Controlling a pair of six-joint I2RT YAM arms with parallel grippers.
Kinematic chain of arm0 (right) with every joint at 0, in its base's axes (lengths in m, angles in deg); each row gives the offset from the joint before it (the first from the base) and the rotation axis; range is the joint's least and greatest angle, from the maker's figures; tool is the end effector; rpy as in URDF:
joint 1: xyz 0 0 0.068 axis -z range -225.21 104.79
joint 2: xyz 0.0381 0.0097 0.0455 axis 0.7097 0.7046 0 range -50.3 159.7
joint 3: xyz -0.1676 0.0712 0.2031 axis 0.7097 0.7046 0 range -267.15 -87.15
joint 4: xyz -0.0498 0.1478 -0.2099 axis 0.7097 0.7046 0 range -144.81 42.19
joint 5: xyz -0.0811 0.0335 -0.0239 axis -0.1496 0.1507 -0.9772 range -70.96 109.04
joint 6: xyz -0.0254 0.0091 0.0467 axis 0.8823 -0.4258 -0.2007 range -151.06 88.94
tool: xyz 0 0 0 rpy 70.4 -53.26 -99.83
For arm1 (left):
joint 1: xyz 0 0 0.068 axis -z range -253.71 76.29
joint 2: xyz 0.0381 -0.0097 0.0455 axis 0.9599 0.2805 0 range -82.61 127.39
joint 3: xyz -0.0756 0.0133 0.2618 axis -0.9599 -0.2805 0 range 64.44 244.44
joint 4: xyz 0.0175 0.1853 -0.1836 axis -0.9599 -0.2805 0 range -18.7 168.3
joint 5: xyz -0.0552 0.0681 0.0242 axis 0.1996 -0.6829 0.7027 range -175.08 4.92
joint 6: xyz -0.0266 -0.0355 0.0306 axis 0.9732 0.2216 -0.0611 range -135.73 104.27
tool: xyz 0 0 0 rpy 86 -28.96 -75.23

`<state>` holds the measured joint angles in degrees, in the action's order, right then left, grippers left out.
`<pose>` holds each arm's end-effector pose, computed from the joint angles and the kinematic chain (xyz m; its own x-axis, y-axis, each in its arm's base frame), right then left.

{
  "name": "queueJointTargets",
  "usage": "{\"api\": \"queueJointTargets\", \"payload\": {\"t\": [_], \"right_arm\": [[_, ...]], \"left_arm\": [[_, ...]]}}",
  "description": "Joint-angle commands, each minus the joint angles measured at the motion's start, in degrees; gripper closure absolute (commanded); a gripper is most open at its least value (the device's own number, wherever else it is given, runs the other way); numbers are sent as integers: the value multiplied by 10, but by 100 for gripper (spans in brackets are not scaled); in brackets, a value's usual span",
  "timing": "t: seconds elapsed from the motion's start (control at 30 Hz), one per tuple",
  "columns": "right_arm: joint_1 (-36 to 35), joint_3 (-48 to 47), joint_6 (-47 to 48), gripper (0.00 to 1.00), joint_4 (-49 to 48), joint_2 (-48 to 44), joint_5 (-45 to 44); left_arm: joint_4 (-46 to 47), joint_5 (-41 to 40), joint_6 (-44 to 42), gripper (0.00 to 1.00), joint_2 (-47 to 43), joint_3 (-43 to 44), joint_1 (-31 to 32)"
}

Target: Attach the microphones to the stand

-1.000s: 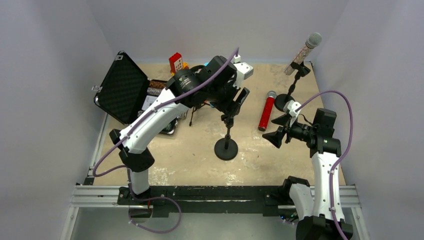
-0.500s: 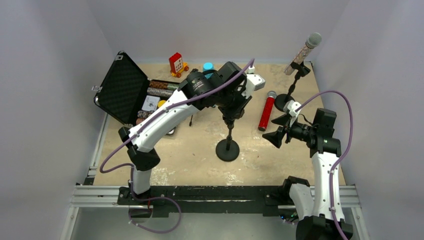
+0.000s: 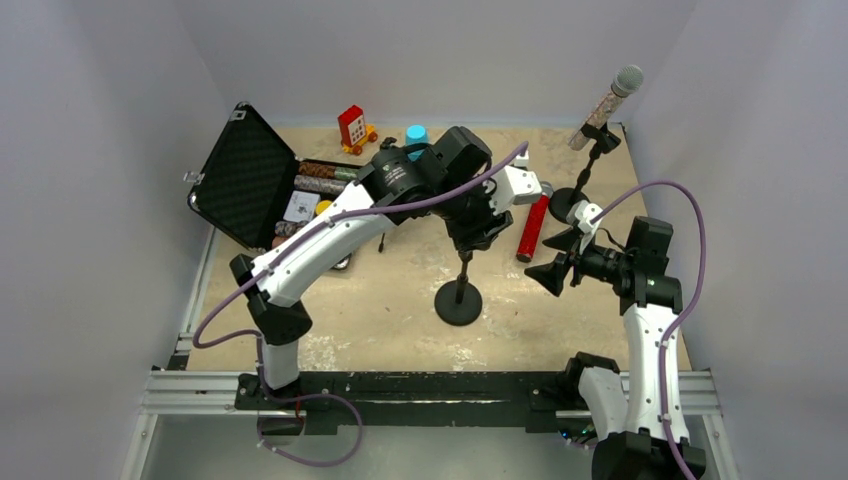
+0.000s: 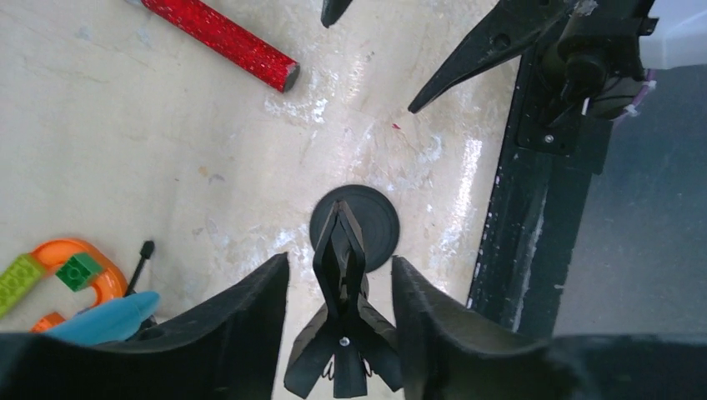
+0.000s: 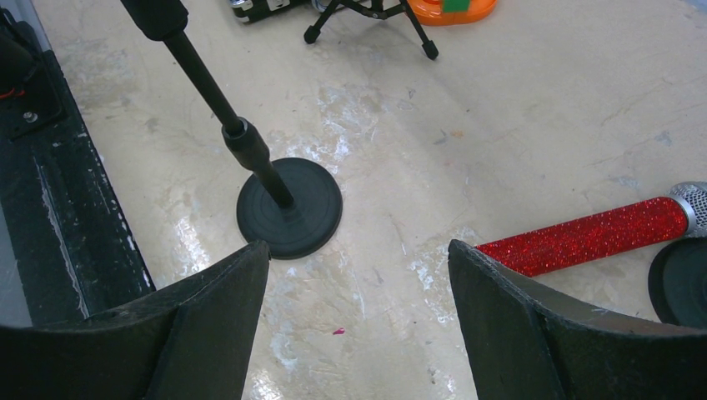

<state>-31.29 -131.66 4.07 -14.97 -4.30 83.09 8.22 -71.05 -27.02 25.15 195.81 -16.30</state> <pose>0.1537 -0.0051 0.2979 -0.2076 -0.2079 -0.9559 -0.8188 0.5716 0.0535 0.1951 -0.3213 0.4393 -0.2053 0.6739 -0.7097 0.9663 0.2548 -0.0376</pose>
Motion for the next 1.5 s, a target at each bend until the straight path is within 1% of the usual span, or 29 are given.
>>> {"api": "queueJointTargets", "payload": {"t": [0.0, 0.07, 0.17, 0.23, 0.33, 0.4, 0.43, 0.47, 0.53, 0.63, 0.7, 0.8, 0.9, 1.07, 1.13, 1.3, 1.47], "right_arm": [[2, 2, 3, 18, -1, -2, 1], [2, 3, 3, 18, -2, 0, -1], [2, 5, -1, 18, -8, 0, -9], [2, 7, -20, 18, -26, 4, -23], [2, -1, -51, 19, -43, 24, -64], [0, -16, -67, 19, -46, 44, -89], [-2, -23, -74, 19, -48, 53, -106], [-7, -30, -85, 20, -54, 61, -129], [-29, -38, -120, 19, -82, 74, -196], [-80, -40, -208, 17, -148, 101, -327], [-112, -46, -263, 17, -180, 137, -406], [-133, -64, -333, 17, -219, 200, -485], [-155, -96, -374, 17, -226, 276, -533], [-193, -135, -378, 19, -237, 369, -588], [-204, -150, -381, 20, -236, 405, -618], [-210, -192, -387, 23, -201, 489, -638], [-212, -187, -394, 24, -196, 508, -643]], "left_arm": [[96, -16, -5, 44, -64, -47, -2], [138, -36, 17, 36, -91, -80, -2], [198, -45, 40, 30, -134, -120, -4], [242, -44, 58, 29, -172, -162, -8], [327, -44, 89, 19, -254, -263, -17], [384, -50, 106, 14, -322, -349, -24], [411, -55, 116, 13, -370, -397, -29], [434, -66, 129, 11, -393, -443, -30], [467, -102, 145, 6, -480, -534, -33], [506, -165, 181, 1, -584, -665, -36], [524, -189, 205, 1, -647, -743, -36], [528, -211, 240, 1, -720, -828, -36], [519, -229, 271, 1, -774, -882, -36], [508, -245, 306, 1, -836, -947, -36], [497, -246, 314, 1, -848, -956, -36], [465, -255, 325, 1, -863, -957, -36], [465, -258, 322, 1, -865, -959, -36]]}}
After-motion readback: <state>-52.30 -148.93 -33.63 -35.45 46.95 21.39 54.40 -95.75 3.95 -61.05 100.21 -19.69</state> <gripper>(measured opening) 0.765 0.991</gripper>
